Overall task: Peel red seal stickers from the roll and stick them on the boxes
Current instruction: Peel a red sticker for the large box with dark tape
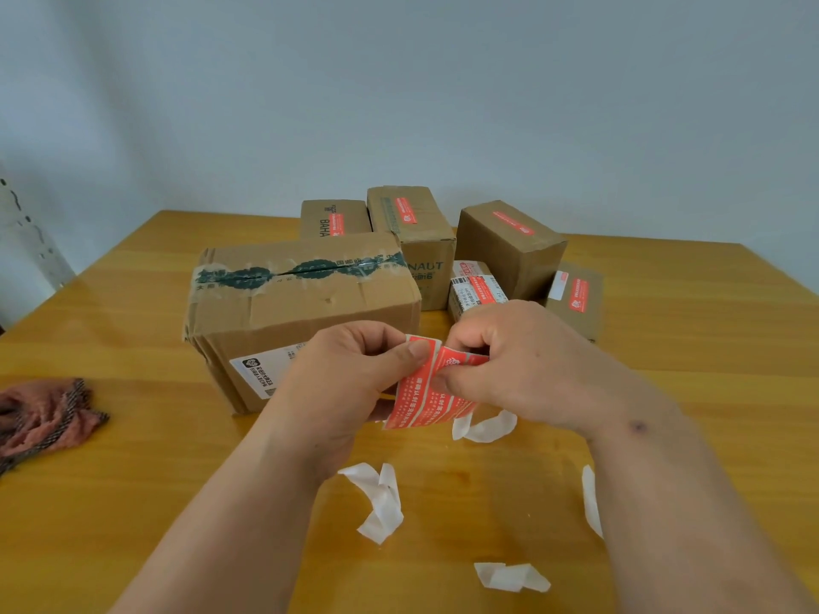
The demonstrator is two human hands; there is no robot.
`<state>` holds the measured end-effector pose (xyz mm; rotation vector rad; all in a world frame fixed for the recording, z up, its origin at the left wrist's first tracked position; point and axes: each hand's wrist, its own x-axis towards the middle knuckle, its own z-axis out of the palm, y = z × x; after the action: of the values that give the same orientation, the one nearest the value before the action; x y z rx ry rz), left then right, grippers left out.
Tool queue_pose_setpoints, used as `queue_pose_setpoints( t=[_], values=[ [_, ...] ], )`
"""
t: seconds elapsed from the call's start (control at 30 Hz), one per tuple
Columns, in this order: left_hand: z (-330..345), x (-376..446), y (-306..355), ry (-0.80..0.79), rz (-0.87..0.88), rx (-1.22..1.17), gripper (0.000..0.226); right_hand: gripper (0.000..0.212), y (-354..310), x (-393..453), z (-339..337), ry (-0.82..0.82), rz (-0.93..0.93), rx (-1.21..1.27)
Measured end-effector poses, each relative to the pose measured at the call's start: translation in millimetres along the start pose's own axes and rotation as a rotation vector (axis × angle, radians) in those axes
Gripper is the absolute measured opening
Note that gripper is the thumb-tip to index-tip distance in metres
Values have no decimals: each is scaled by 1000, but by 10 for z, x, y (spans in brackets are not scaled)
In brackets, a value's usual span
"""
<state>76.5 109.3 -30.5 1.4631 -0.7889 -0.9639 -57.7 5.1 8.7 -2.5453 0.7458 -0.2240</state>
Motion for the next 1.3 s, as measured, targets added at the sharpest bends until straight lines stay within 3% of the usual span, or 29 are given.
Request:
queue_pose_setpoints(
  t=[0.2,0.37,0.5,0.6,0.73,0.93,1.17,1.3],
  values=[
    [26,10,-28,38,2,-16,26,26,-30,-27,6,48,-46,-82],
    [25,-11,-19,80,52,55,24,23,-5,-13,-17,-15,45,41],
    [4,-39,16,44,66,85,35,20,6,8,-23,-55,72,103],
    [-25,-40,24,-13,35,87,28,17,-2,-7,-19,-71,84,109],
    [-1,-19,-16,36,36,58,17,15,-38,-16,-8,-48,76,46],
    [41,8,-49,79,19,-6,17,34,-109,-46,-28,6,37,-119],
    [63,-29,-18,96,84,87,35,15,-52,-40,-37,-22,89,20],
    [30,-40,20,26,69,136,23,14,-31,-28,-40,-56,106,58]
  ],
)
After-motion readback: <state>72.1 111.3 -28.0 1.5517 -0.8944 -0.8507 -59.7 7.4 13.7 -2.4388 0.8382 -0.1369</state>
